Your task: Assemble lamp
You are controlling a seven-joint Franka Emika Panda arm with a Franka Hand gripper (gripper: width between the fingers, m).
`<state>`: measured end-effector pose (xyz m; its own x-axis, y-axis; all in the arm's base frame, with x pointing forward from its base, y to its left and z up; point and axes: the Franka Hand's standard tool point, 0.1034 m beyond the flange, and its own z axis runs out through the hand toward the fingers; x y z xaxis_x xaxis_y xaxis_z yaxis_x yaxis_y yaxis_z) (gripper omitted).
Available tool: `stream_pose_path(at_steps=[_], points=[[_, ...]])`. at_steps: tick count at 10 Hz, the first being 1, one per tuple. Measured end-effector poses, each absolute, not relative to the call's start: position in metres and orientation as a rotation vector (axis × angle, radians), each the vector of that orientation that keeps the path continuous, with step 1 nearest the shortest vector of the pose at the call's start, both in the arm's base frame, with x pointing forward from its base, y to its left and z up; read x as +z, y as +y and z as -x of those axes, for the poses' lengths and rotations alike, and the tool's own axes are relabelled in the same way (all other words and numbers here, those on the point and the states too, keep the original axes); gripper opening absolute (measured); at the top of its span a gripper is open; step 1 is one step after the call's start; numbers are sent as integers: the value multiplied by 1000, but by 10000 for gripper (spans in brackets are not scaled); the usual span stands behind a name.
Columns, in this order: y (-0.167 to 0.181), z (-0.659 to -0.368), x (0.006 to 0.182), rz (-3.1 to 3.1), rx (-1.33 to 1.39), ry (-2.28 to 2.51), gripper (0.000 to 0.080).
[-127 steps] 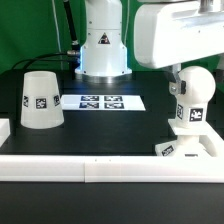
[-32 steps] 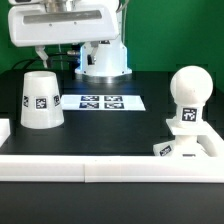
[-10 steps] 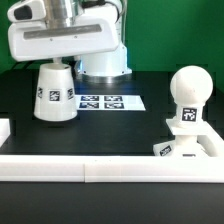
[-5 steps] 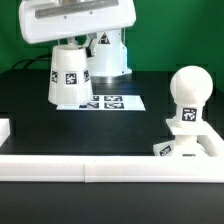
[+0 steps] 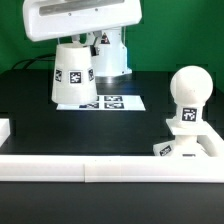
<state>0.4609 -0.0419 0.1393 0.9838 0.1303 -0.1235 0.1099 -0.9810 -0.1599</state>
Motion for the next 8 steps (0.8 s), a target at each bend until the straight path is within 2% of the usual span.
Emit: stream_pose_path(at_steps=[7, 8], points=[[40, -527, 214, 2972, 159, -98, 47], [47, -533, 220, 2973, 179, -24, 47]])
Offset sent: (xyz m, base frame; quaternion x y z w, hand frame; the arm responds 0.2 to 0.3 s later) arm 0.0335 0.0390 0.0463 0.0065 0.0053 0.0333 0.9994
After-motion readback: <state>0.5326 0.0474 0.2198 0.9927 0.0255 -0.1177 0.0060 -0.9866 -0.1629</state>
